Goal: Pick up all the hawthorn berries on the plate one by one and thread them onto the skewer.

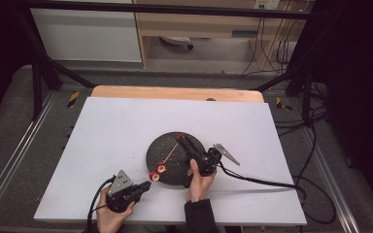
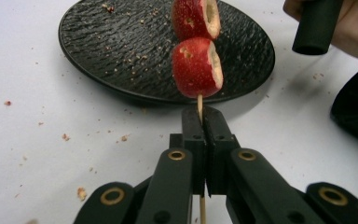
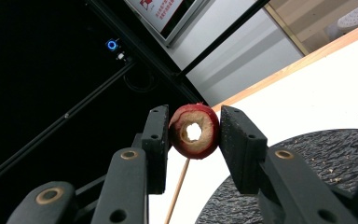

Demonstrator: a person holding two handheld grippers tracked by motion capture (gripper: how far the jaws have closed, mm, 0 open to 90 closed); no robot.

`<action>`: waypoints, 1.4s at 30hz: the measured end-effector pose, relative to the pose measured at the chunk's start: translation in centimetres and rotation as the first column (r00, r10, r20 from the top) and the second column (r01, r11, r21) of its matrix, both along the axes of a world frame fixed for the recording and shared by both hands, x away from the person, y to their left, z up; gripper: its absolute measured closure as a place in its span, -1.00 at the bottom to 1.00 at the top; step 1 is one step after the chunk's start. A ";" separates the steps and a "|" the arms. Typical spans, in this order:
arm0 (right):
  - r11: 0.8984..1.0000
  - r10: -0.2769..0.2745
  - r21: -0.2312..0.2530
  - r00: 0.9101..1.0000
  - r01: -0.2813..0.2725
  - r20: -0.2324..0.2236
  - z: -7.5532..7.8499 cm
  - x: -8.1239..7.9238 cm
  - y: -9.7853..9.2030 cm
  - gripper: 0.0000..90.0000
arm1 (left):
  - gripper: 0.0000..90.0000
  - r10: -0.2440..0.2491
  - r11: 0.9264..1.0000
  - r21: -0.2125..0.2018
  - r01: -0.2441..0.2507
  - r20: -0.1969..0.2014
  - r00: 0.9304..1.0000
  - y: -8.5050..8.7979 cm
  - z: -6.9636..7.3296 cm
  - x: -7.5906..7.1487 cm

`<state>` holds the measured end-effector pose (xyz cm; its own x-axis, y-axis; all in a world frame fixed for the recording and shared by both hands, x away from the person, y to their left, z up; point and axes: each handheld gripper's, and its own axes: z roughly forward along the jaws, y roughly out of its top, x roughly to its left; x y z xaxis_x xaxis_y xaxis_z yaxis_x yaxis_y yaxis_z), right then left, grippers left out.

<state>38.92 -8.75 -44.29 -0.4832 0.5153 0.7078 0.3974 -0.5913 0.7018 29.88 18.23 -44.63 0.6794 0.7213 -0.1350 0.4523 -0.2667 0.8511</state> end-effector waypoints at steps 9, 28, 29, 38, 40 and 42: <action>1.000 -0.004 0.009 1.000 0.004 0.005 0.1 0.1 0.0 0.42 | 0.97 0.045 0.998 -0.049 -0.046 -0.018 0.999 -1.6 0.3 0.2; 0.999 0.015 -0.049 1.000 -0.015 0.016 0.4 -0.2 -0.3 0.52 | 0.98 0.058 0.998 -0.032 -0.057 0.029 0.998 -1.9 0.9 1.1; 0.998 0.023 -0.058 1.000 -0.022 0.019 0.6 -0.2 -0.4 0.44 | 0.98 0.055 0.998 -0.028 -0.054 0.028 0.998 -1.8 0.8 1.1; 0.990 0.065 -0.126 0.998 -0.063 0.011 1.8 0.8 -1.2 0.03 | 0.98 0.011 1.000 0.004 -0.012 0.027 1.000 -1.4 0.5 0.5; 0.989 0.081 -0.126 0.997 -0.080 0.003 1.9 1.0 -1.2 0.10 | 0.98 0.000 1.000 0.004 0.000 0.027 1.000 -1.5 0.5 0.4; 0.987 0.091 -0.134 0.996 -0.090 0.002 1.9 1.1 -1.3 0.24 | 0.98 -0.002 1.000 0.002 0.002 0.028 1.000 -1.5 0.6 0.4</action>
